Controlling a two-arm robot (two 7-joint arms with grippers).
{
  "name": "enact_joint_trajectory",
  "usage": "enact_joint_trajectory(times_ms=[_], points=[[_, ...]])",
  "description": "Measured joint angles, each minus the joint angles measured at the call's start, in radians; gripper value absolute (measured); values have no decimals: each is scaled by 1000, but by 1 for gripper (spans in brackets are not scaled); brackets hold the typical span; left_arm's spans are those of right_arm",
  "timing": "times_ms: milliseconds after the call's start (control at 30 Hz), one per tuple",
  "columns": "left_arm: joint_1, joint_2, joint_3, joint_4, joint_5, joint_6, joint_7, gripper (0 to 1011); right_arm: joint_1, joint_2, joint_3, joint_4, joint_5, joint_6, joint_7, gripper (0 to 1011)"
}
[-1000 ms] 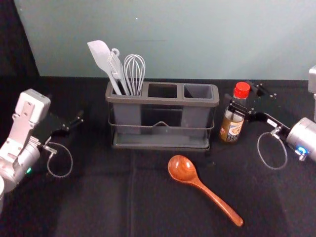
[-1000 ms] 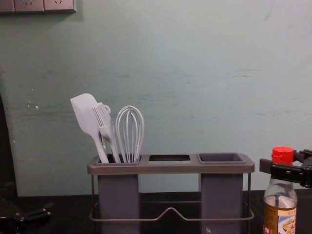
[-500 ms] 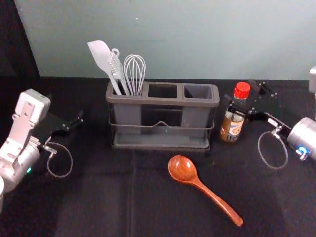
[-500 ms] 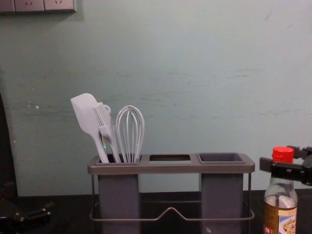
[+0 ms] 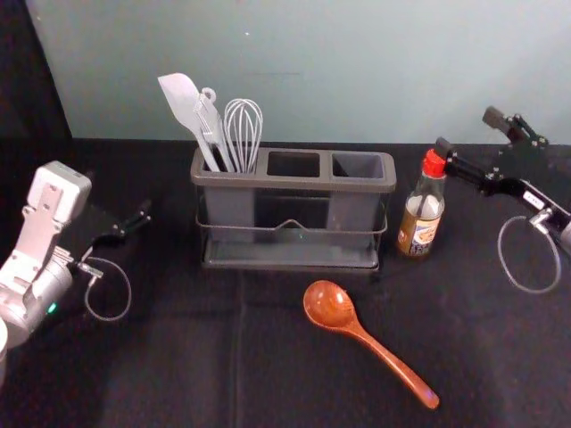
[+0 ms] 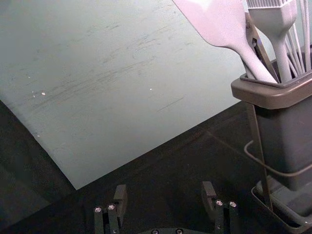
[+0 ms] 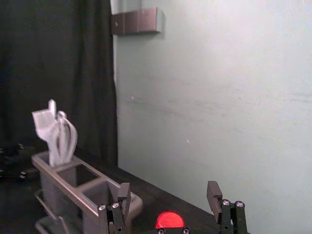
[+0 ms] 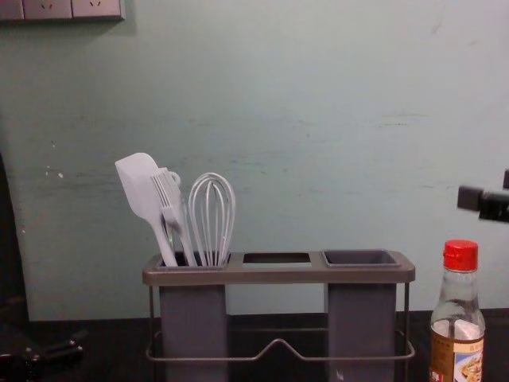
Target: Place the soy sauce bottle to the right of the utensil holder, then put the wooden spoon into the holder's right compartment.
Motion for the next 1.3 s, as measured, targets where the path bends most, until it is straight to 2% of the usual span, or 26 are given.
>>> enact_joint_trajectory(times_ms=[100,367,467,567,667,700,800,867,900,933,967,1000,1100,1133,1233,1300], points=[[0,0,0,0,0,0,0,1005,-25,27,10,-63,36,28,26,1002],[0,0,0,0,0,0,0,1005,-60,74,3,-159,108,57,94,1002],[0,0,0,0,0,0,0,1005,-73,100,-23,-205,117,68,122,1002],[0,0,0,0,0,0,0,1005,-77,111,-44,-231,123,88,132,1002],[0,0,0,0,0,0,0,1005,-77,124,-82,-270,114,136,123,1002],[0,0,0,0,0,0,0,1005,-72,130,-108,-292,101,173,108,1000],[0,0,0,0,0,0,0,1005,-59,137,-148,-319,78,235,79,1002],[0,0,0,0,0,0,0,1005,-27,139,-209,-343,51,344,42,1002],[0,0,0,0,0,0,0,1005,-27,139,-209,-343,51,344,42,1002],[0,0,0,0,0,0,0,1005,-6,139,-242,-349,40,414,25,1002],[0,0,0,0,0,0,0,1005,7,137,-259,-350,35,452,17,1002],[0,0,0,0,0,0,0,1005,38,131,-295,-347,31,527,7,1002],[0,0,0,0,0,0,0,1005,81,115,-340,-326,28,628,-2,1002],[0,0,0,0,0,0,0,1005,107,103,-367,-307,28,683,-7,1002],[0,0,0,0,0,0,0,1005,157,74,-414,-260,21,774,-21,1002],[0,0,0,0,0,0,0,1005,176,64,-434,-239,13,803,-30,1002]])
